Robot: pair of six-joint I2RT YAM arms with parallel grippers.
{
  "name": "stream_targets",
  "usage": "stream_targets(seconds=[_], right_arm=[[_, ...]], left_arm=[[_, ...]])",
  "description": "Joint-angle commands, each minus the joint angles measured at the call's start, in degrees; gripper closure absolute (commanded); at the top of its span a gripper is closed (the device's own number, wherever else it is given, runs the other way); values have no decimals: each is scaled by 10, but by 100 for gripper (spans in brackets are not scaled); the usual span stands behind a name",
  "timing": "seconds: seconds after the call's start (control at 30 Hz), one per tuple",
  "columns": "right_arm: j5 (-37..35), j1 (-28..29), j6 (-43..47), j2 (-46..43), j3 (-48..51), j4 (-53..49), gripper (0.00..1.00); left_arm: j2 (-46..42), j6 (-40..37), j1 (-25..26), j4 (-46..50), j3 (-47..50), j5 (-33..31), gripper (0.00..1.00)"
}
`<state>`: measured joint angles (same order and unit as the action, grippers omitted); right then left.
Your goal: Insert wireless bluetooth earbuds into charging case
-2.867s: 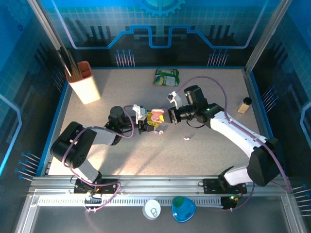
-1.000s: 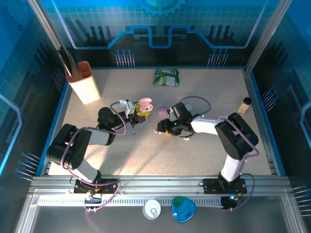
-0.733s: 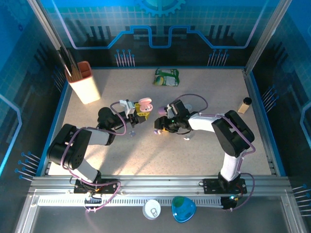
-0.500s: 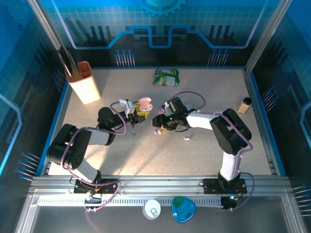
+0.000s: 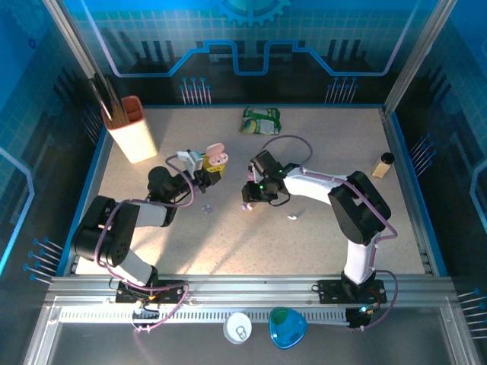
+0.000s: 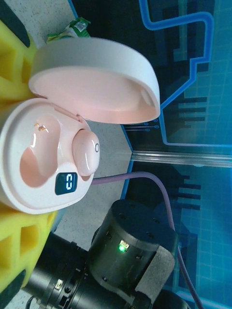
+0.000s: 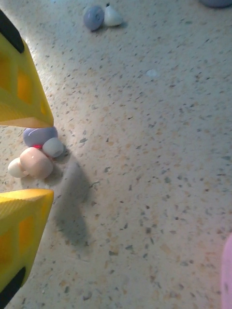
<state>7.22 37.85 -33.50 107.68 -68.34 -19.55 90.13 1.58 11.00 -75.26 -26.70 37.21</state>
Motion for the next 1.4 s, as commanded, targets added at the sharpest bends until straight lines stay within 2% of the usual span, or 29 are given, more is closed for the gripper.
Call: stream_targets(seconds=[0.0, 0.2, 0.47, 0.77, 0.93, 1.1, 1.37], right_arm=[[-18, 5, 14, 22, -17, -38, 61], [2, 8, 23, 40, -28, -47, 60], [12, 11, 25, 44, -31, -57, 75], [9, 4, 54, 22, -32, -84, 78], [14, -28, 101, -14, -9, -111, 78], [15, -86, 182, -33, -2, -176, 77], [-13, -140, 306, 8, -43, -288, 77]], left_arm=[[-13, 2, -3, -5, 12, -6, 83], [-11, 3, -3, -7, 12, -6, 83], [0, 10, -3, -19, 11, -5, 83], [10, 16, -3, -27, 12, -5, 83], [8, 13, -3, -27, 14, -3, 83], [10, 8, -3, -27, 15, -5, 83], [6, 9, -3, -11, 11, -1, 83]])
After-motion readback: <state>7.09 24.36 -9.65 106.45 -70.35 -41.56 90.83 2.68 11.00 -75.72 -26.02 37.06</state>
